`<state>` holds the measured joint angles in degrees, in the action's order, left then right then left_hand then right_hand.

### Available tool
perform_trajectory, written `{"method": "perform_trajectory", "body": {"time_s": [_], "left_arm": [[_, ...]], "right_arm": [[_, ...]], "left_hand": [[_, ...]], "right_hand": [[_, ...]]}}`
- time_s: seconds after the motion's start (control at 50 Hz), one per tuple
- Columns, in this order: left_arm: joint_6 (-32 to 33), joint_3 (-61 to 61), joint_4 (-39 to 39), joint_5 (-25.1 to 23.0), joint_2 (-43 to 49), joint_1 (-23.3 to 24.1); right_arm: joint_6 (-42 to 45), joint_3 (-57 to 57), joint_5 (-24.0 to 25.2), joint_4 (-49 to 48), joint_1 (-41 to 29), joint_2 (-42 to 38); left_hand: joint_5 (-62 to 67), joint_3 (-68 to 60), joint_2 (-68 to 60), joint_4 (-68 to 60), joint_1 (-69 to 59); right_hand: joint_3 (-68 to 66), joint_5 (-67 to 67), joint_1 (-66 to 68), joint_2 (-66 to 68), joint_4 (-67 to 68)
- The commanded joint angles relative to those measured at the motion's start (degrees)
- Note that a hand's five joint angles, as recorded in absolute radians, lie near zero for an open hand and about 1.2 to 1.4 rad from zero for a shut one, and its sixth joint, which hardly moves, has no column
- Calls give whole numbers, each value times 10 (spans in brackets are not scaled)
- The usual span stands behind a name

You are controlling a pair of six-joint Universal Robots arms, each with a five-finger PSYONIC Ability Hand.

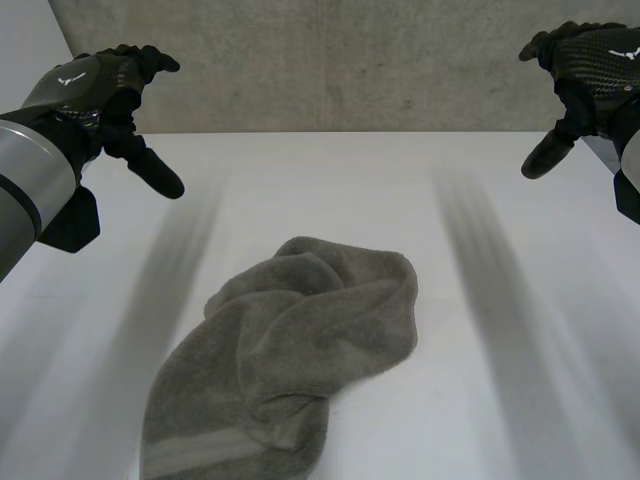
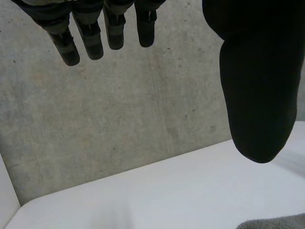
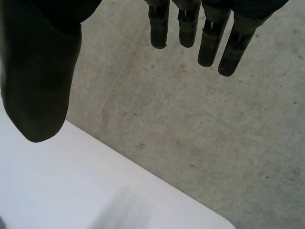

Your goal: Fold the towel.

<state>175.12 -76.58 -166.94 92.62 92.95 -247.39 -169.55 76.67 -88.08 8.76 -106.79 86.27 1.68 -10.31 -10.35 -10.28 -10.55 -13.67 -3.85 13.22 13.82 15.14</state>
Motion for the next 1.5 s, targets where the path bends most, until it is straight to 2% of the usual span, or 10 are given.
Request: {"method": "perform_trajectory", "body": {"time_s": [0.02, 0.2, 0.28, 0.52, 0.76, 0.86, 0.9, 0.96, 1.26, 1.5], "left_arm": [[4, -23, 0, -6, -11, 0], [51, -121, -7, -40, -1, -35], [56, -167, -13, -57, 9, -62], [55, -313, -120, -89, 54, -85], [57, -341, -173, -81, 134, -71], [58, -336, -190, -72, 170, -60], [58, -332, -206, -72, 177, -53], [58, -320, -222, -68, 167, -43], [50, -111, -219, -41, -29, 22], [57, -94, -165, -52, -77, 87]], "right_arm": [[4, -9, 25, 11, -4, -22], [66, -62, 200, 9, -14, -113], [100, -95, 230, 13, -27, -162], [271, -236, 243, 55, -157, -375], [277, -311, 243, 49, -207, -501], [277, -340, 236, 38, -218, -540], [276, -361, 234, 26, -221, -552], [266, -378, 225, 17, -221, -544], [117, -352, 152, 20, -135, -276], [151, -90, 182, 76, -48, -51]], "left_hand": [[-6, -7, -7, -8, -5], [-10, -4, -4, -4, -2], [-10, -4, -4, -4, -2], [4, -18, -17, -18, -15], [58, -71, -71, -72, -69], [187, -201, -200, -201, -199], [448, -462, -461, -462, -459], [682, -696, -695, -696, -694], [683, -697, -696, -697, -695], [683, -697, -696, -697, -695]], "right_hand": [[37, 38, -32, -38, -51], [37, 38, -32, -38, -51], [37, 38, -32, -38, -51], [37, 38, -32, -38, -51], [1, 2, 4, -2, -15], [-161, -159, 165, 159, 146], [-452, -450, 456, 450, 437], [-663, -661, 668, 662, 649], [-663, -662, 668, 662, 649], [-663, -662, 668, 662, 649]]}}
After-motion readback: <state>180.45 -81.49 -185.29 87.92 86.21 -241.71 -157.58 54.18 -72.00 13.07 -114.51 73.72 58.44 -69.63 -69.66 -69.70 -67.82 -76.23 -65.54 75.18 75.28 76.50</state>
